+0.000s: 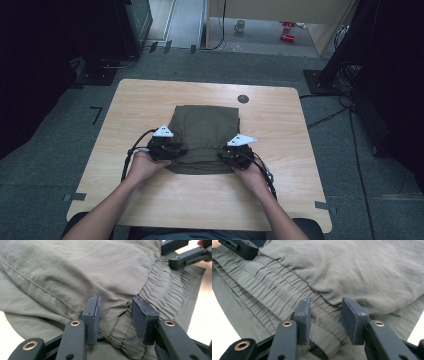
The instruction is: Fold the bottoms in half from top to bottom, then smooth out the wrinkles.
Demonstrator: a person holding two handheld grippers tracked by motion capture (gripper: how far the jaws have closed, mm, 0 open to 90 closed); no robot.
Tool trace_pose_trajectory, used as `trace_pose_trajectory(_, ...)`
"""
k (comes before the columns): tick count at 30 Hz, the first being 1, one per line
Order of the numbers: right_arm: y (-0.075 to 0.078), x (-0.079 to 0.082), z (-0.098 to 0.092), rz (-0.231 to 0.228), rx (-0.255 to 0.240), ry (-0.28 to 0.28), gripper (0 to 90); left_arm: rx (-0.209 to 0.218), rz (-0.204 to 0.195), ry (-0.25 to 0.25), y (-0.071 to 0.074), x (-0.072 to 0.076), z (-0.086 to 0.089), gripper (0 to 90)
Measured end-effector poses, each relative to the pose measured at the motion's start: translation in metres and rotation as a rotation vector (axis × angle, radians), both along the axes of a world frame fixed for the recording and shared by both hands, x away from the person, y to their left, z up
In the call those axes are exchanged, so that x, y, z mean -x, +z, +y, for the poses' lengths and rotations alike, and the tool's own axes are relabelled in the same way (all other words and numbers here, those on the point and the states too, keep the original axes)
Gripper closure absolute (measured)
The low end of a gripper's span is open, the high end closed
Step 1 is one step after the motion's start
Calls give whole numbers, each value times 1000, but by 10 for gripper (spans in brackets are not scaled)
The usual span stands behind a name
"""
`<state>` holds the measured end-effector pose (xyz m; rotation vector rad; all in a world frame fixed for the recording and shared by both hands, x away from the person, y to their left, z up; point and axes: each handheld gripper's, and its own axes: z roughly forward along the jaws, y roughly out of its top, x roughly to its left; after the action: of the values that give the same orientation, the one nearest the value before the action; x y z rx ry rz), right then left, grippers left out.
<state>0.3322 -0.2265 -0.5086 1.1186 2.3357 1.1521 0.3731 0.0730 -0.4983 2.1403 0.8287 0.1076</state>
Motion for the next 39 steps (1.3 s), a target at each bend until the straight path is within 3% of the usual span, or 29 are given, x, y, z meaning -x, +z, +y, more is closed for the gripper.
trace_pose_trajectory(3, 5, -1, -1, 7, 4, 2, 542, 16, 29, 12, 5, -2, 3, 529)
trace_pose_trajectory(5, 10, -1, -2, -5, -28, 5, 504, 33, 32, 9, 10, -2, 5, 497)
trace_pose_trajectory(7, 15, -1, -3, -10, -61, -1, 489, 50, 20, 16, 17, -1, 9, 472)
trace_pose_trajectory(12, 26, -6, -8, -31, -83, -18, 475, 76, -32, 24, 32, 4, 20, 443)
trace_pose_trajectory(17, 27, -10, -16, -36, -101, -41, 473, 42, -79, 36, 35, 5, 29, 395)
trace_pose_trajectory(21, 28, -18, -21, -23, -86, -56, 450, 15, -91, 43, 36, 3, 34, 373)
trace_pose_trajectory(32, 26, -26, -40, -16, -93, -102, 393, -47, -78, 48, 30, -1, 49, 369)
trace_pose_trajectory(39, 26, -26, -50, -19, -87, -120, 388, -57, -61, 82, 28, -4, 64, 369)
